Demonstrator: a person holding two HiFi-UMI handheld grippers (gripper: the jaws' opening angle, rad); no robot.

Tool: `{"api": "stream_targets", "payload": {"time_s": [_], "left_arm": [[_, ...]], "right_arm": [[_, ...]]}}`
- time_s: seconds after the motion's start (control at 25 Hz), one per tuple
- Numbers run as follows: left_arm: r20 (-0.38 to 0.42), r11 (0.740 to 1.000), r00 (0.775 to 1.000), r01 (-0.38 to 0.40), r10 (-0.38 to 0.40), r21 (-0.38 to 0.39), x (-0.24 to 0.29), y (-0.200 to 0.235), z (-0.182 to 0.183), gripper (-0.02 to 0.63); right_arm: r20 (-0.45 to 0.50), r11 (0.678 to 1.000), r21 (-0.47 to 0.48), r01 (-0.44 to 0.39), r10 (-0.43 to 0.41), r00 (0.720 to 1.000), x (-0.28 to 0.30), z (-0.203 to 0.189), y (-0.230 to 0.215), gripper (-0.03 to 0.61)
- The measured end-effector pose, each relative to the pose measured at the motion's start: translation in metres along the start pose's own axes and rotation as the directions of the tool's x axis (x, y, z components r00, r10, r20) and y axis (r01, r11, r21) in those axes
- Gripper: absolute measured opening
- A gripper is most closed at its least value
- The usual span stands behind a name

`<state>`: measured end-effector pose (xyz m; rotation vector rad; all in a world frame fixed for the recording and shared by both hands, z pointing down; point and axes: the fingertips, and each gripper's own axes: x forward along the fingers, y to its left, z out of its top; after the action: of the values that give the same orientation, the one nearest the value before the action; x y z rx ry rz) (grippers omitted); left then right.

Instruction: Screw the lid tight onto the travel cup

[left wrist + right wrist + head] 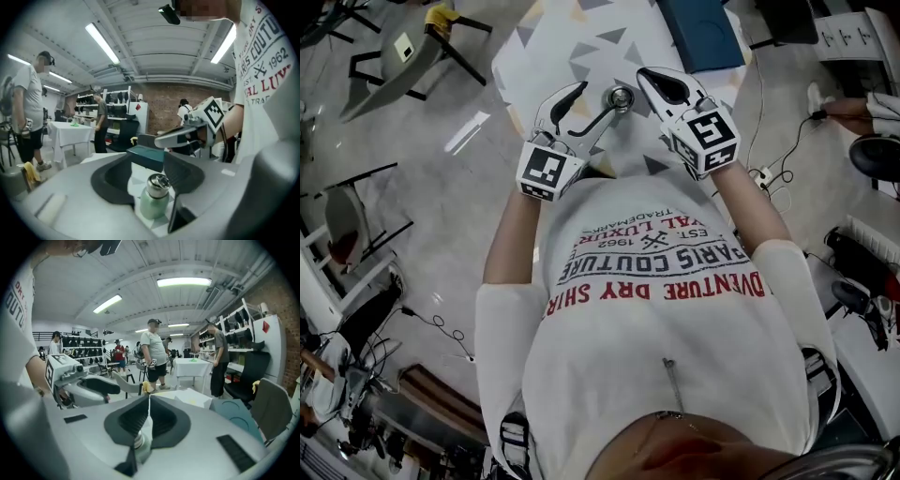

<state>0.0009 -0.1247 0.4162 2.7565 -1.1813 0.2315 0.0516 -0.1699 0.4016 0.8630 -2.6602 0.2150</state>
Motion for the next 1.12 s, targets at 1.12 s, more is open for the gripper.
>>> {"api": "stream_targets", "payload": {"time_s": [1.12], "left_arm": [[0.128, 0.934, 0.925, -0.356, 0.357, -0.030, -0.039, 0.075, 0.104, 0.011]], "right_arm": [[0.218, 0.995, -0.058, 0.076, -0.062, 0.974, -0.020, 0.079, -0.010, 0.009]]}}
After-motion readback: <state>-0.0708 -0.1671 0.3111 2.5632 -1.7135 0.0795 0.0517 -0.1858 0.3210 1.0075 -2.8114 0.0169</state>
